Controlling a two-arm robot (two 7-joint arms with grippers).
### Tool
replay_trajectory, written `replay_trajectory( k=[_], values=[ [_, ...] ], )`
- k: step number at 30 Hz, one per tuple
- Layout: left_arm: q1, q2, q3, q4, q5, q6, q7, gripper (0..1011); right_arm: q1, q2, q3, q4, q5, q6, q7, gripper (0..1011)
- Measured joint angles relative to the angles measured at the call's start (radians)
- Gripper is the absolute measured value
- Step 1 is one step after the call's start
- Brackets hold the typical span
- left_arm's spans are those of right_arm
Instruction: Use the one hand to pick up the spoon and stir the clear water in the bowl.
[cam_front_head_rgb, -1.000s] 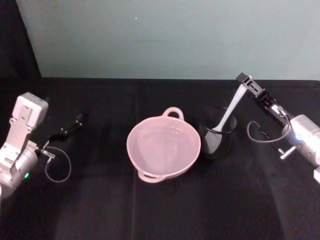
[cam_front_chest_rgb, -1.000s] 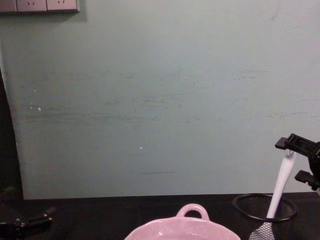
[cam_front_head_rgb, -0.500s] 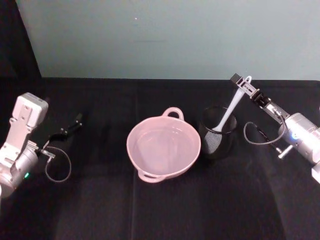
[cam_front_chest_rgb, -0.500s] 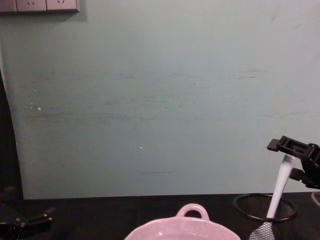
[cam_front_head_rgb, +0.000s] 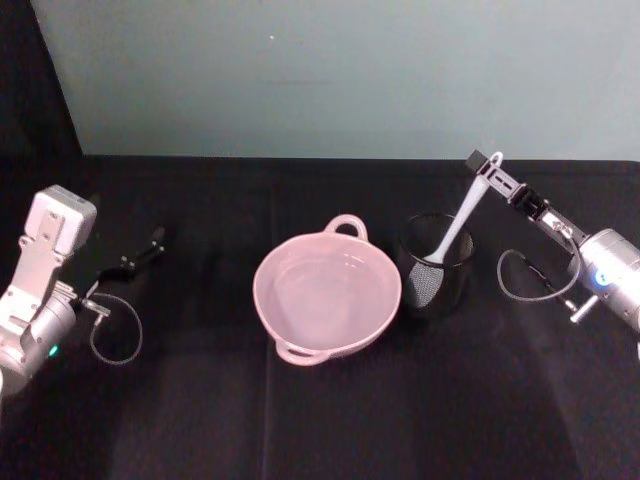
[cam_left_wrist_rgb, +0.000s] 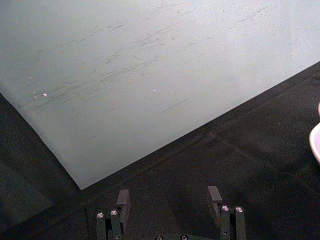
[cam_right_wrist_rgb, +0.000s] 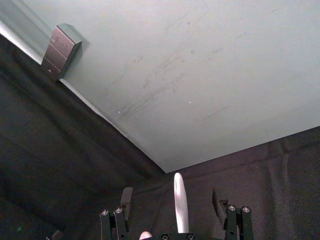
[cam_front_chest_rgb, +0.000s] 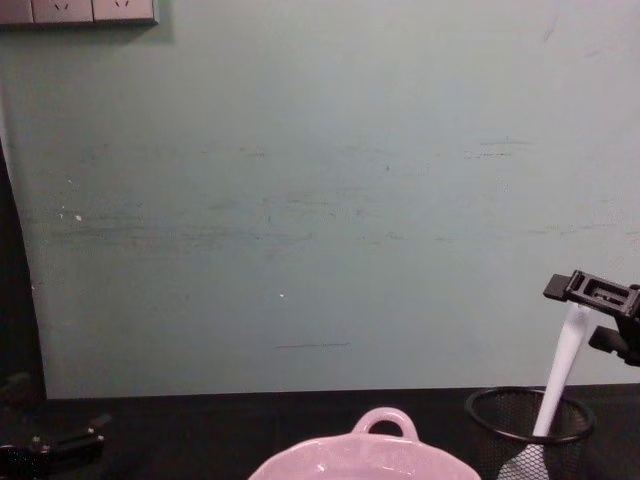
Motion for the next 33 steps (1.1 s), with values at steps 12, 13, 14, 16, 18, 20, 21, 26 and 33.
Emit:
replay_trajectory(
  k=[12, 13, 14, 16, 18, 20, 21, 26, 33],
  values=[
    [0.0, 0.0, 0.0, 0.0, 0.0, 0.0, 0.0, 1011, 0.003, 0.02, -0.023, -0.002, 0.021, -0.017, 0.002, 812],
    [0.0, 0.0, 0.0, 0.0, 0.0, 0.0, 0.0, 1011, 0.003, 0.021, -0.025, -0.002, 0.023, -0.018, 0.001, 768],
    [0.0, 0.0, 0.0, 0.0, 0.0, 0.0, 0.0, 1011, 0.004, 0.022, -0.026, -0.002, 0.025, -0.019, 0.001, 711],
    [0.0, 0.0, 0.0, 0.0, 0.0, 0.0, 0.0, 1011, 0.005, 0.024, -0.031, -0.001, 0.03, -0.022, -0.001, 681],
    [0.0, 0.0, 0.0, 0.0, 0.0, 0.0, 0.0, 1011, 0.005, 0.027, -0.034, -0.001, 0.037, -0.024, -0.002, 594],
    [0.0, 0.0, 0.0, 0.0, 0.0, 0.0, 0.0, 1011, 0.005, 0.028, -0.037, -0.001, 0.04, -0.026, -0.002, 537],
    [0.0, 0.0, 0.0, 0.0, 0.0, 0.0, 0.0, 1011, 0.005, 0.03, -0.039, -0.001, 0.044, -0.028, -0.002, 537],
    [0.0, 0.0, 0.0, 0.0, 0.0, 0.0, 0.0, 1011, 0.007, 0.037, -0.047, -0.004, 0.053, -0.035, -0.008, 348],
    [0.0, 0.0, 0.0, 0.0, 0.0, 0.0, 0.0, 1011, 0.009, 0.051, -0.058, -0.024, 0.061, -0.047, -0.012, 122]
  ],
)
